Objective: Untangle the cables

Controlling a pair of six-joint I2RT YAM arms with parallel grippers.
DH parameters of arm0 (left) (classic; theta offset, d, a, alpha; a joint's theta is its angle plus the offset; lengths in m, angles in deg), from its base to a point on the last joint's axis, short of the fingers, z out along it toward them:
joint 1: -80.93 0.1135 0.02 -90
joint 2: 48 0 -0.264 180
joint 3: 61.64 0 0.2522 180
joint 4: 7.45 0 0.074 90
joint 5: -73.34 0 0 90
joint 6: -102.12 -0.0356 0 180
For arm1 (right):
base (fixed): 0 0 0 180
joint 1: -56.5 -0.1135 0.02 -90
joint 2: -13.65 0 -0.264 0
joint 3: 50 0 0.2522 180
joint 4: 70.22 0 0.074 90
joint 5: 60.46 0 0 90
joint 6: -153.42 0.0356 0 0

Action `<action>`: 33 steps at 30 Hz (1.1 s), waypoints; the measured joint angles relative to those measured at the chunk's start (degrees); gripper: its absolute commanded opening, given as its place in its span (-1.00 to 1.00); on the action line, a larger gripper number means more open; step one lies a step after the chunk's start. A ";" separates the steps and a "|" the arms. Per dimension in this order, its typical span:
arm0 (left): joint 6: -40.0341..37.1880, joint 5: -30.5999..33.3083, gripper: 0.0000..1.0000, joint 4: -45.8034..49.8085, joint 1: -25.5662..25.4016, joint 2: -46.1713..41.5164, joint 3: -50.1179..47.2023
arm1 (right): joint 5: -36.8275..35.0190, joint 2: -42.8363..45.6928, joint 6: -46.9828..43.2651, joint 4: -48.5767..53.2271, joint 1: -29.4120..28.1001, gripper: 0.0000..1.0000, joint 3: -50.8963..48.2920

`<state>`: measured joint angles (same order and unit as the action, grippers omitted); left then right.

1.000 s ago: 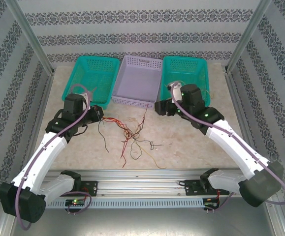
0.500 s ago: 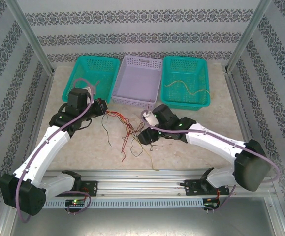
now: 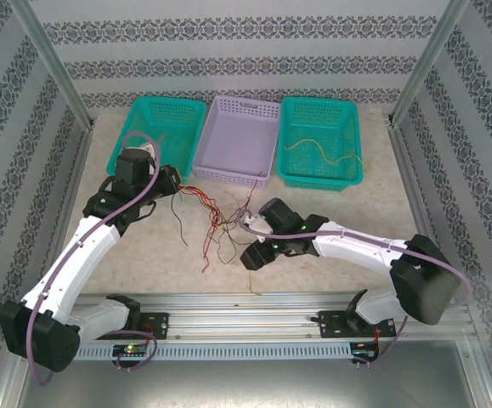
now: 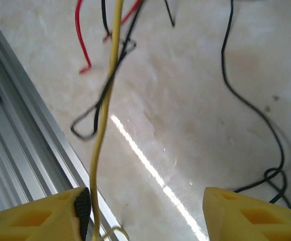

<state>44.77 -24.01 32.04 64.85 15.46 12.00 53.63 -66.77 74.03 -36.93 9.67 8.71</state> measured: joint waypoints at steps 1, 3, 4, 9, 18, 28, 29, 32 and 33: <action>-0.04 0.15 -1.00 -0.02 0.00 0.02 0.20 | 0.50 -0.04 0.09 -0.04 -0.22 0.17 -0.37; -0.04 0.20 -1.00 -0.07 0.00 0.04 0.44 | 1.31 -0.37 0.39 -0.22 -0.92 0.16 -0.46; -0.04 0.31 -1.00 -0.04 0.00 0.04 0.46 | 1.66 -0.55 0.59 -0.52 -1.51 0.17 -0.46; -0.04 0.37 -1.00 -0.04 0.00 0.37 0.46 | 3.39 -0.72 1.66 -2.84 -3.80 0.03 -0.46; -0.72 0.83 -1.00 0.68 0.00 0.39 0.66 | -0.31 -3.63 2.23 0.02 -4.28 -1.00 1.22; -5.16 4.81 -1.00 6.62 0.00 -3.63 1.68 | -16.02 13.77 3.06 13.73 7.50 -1.00 4.31; -5.49 4.83 -1.00 7.15 -0.02 -4.07 1.68 | -17.53 16.50 3.28 14.73 9.64 -1.00 5.09; -5.88 3.65 -1.00 7.56 -0.85 -4.96 1.64 | -19.50 23.52 3.80 15.47 15.58 -1.00 7.21; -5.97 2.99 -1.00 7.54 -1.22 -5.09 1.64 | -19.45 25.20 3.85 15.61 17.05 -1.00 7.76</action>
<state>38.80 -21.02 39.58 63.63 10.37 13.64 34.18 -41.57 77.88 -21.32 26.72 16.47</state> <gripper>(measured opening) 0.084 0.043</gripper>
